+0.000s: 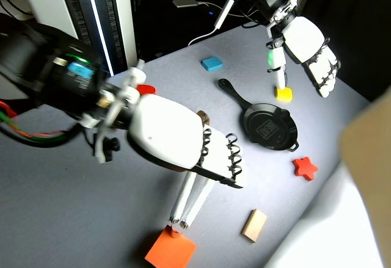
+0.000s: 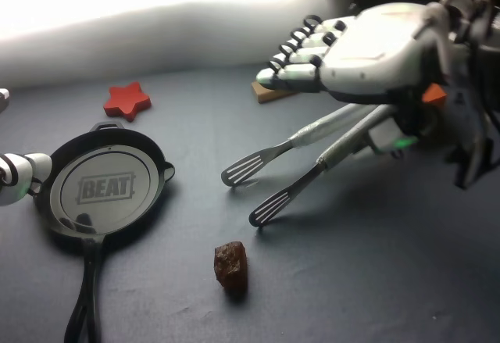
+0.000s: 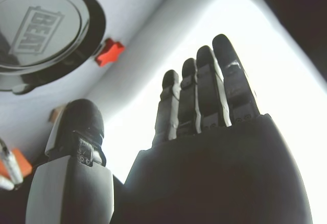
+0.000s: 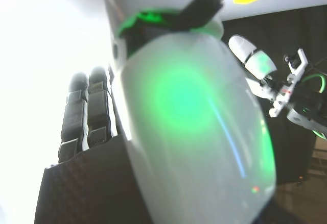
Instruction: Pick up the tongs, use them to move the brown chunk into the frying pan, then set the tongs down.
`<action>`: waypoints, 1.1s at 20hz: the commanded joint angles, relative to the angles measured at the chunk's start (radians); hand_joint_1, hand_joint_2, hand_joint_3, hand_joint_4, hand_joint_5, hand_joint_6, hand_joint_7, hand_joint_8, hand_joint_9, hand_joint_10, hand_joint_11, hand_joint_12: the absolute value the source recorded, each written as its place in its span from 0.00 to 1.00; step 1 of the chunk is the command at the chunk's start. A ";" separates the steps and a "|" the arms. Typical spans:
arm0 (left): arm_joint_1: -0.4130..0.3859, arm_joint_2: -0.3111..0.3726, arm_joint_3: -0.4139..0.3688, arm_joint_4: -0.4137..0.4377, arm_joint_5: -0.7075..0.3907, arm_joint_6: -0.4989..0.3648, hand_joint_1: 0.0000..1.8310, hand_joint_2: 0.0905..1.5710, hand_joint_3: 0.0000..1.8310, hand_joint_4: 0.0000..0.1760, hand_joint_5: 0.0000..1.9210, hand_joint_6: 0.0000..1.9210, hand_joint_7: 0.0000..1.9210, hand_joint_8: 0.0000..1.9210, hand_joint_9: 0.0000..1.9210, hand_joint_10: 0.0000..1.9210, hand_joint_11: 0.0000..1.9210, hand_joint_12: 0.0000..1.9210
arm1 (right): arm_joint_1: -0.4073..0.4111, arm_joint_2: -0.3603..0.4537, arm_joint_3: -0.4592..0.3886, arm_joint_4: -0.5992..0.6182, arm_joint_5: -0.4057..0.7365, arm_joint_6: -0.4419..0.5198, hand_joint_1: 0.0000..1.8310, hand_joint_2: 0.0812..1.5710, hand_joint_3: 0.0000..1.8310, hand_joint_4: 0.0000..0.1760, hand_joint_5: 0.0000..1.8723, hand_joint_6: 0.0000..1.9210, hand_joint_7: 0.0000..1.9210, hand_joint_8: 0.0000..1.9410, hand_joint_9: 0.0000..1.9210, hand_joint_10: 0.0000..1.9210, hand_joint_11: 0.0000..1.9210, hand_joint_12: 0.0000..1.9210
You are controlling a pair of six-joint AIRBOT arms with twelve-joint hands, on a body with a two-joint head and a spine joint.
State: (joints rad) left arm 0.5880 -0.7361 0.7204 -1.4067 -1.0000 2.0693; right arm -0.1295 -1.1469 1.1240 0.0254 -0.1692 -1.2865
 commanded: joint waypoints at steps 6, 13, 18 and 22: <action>-0.010 0.006 0.002 0.064 -0.074 -0.003 0.10 0.84 0.00 0.16 0.07 0.00 0.07 0.00 0.09 0.00 0.00 0.36 | 0.045 -0.121 0.158 0.001 -0.053 0.031 0.60 0.63 0.01 0.00 0.00 0.00 0.02 0.00 0.01 0.00 0.00 0.01; -0.005 0.005 -0.002 0.051 -0.079 0.002 0.07 0.84 0.00 0.23 0.06 0.00 0.07 0.00 0.09 0.00 0.00 0.38 | 0.067 -0.156 0.195 -0.109 -0.173 0.193 0.65 0.63 0.00 0.00 0.01 0.00 0.02 0.00 0.03 0.00 0.00 0.05; -0.004 0.005 -0.003 0.051 -0.084 0.004 0.03 0.84 0.00 0.22 0.04 0.00 0.07 0.00 0.09 0.00 0.00 0.40 | 0.074 -0.168 0.213 -0.162 -0.219 0.266 0.66 0.64 0.01 0.00 0.01 0.01 0.03 0.01 0.04 0.01 0.01 0.01; -0.004 0.004 -0.003 0.042 -0.084 0.020 0.04 0.84 0.00 0.21 0.05 0.00 0.06 0.00 0.08 0.00 0.00 0.37 | 0.057 -0.192 0.229 -0.194 -0.236 0.281 0.66 0.65 0.01 0.00 0.01 0.00 0.03 0.00 0.03 0.00 0.00 0.01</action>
State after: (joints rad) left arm 0.5892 -0.7383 0.7132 -1.4261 -1.0046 2.0872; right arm -0.0784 -1.3487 1.3499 -0.1665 -0.4759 -0.9993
